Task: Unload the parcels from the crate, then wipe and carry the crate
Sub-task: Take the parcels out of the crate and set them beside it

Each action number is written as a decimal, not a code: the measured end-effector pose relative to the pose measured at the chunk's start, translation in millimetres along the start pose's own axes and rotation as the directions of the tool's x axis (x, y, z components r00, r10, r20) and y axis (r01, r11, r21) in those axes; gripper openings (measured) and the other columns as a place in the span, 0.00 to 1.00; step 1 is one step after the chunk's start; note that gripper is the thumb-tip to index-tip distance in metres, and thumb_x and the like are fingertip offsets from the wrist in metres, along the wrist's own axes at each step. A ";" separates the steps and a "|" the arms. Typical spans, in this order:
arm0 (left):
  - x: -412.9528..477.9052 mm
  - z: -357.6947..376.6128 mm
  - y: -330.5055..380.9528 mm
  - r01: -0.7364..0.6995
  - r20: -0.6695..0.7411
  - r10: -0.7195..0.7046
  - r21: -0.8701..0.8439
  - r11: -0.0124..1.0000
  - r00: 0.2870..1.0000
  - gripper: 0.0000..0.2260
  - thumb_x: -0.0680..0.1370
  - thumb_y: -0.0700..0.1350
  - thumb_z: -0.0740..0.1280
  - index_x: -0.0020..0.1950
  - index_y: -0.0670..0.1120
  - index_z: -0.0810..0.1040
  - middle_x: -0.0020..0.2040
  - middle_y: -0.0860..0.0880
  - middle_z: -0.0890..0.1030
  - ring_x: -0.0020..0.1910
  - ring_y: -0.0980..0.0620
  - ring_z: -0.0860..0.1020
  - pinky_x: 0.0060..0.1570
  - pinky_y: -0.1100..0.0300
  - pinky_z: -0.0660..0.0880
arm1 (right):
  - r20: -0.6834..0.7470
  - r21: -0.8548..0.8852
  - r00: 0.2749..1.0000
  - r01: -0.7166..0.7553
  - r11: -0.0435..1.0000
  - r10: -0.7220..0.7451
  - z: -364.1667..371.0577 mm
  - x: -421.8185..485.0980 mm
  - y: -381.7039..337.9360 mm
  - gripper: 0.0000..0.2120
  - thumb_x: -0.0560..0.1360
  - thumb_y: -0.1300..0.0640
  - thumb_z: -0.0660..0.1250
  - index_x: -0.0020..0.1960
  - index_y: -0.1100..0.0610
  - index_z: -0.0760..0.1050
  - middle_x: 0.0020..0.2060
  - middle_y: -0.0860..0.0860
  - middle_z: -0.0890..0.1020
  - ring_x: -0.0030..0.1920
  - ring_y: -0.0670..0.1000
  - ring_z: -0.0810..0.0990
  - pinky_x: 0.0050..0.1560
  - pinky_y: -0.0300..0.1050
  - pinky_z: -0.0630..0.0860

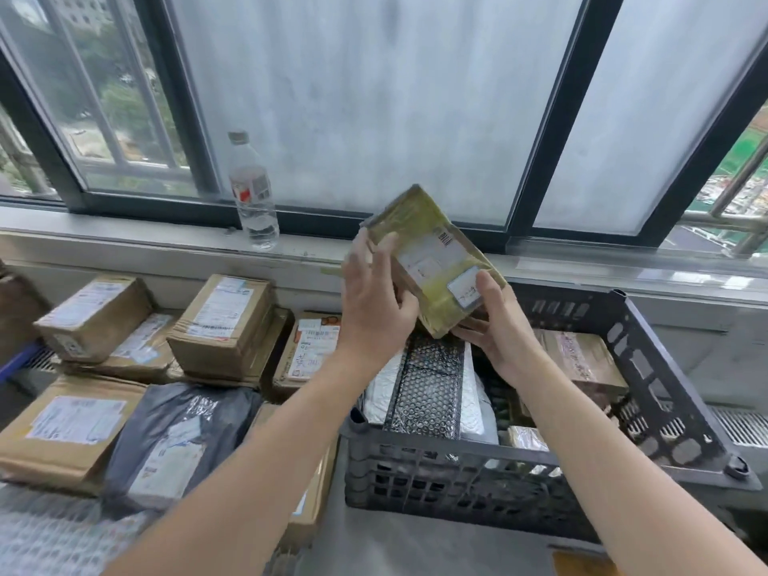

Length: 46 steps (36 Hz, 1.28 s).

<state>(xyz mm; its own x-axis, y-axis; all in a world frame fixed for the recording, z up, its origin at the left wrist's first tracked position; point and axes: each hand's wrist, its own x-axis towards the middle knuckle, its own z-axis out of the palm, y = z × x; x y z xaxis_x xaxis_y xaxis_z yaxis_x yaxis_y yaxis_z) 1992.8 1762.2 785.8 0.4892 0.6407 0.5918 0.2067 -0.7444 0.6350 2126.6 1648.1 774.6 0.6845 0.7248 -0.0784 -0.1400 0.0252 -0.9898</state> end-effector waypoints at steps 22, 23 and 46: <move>-30.1 -103.9 -30.8 0.578 0.272 -0.516 -0.487 0.655 0.813 0.19 0.77 0.49 0.67 0.66 0.60 0.68 0.56 0.58 0.80 0.58 0.56 0.78 0.63 0.49 0.75 | 0.231 -0.243 0.971 0.004 0.970 0.054 130.0 -16.3 -7.8 0.41 0.64 0.25 0.60 0.66 0.52 0.70 0.54 0.50 0.83 0.55 0.50 0.82 0.59 0.53 0.75; -30.8 -113.6 -36.4 0.580 0.272 -0.517 -0.488 0.653 0.811 0.22 0.76 0.50 0.67 0.68 0.60 0.67 0.56 0.57 0.80 0.58 0.54 0.79 0.63 0.48 0.75 | 0.240 -0.269 0.969 0.013 0.963 0.054 139.5 -16.9 -5.9 0.43 0.62 0.24 0.60 0.67 0.52 0.70 0.54 0.50 0.83 0.54 0.49 0.83 0.56 0.51 0.76; -60.1 -310.8 -236.2 0.664 0.174 -0.706 -0.546 0.511 0.686 0.14 0.77 0.48 0.71 0.58 0.50 0.71 0.51 0.50 0.78 0.52 0.49 0.80 0.52 0.52 0.80 | 0.152 -0.381 0.954 -0.185 0.906 0.258 408.0 -57.3 70.8 0.49 0.56 0.19 0.62 0.68 0.49 0.66 0.62 0.50 0.77 0.61 0.53 0.77 0.64 0.59 0.72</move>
<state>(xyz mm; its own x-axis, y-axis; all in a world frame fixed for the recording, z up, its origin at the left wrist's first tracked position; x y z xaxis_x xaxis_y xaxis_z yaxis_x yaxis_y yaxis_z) 1651.2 1958.0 754.5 0.3367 0.9328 -0.1287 -0.0319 0.1479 0.9885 1785.6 1889.4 757.4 0.5085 0.8024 -0.3123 0.0195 -0.3734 -0.9275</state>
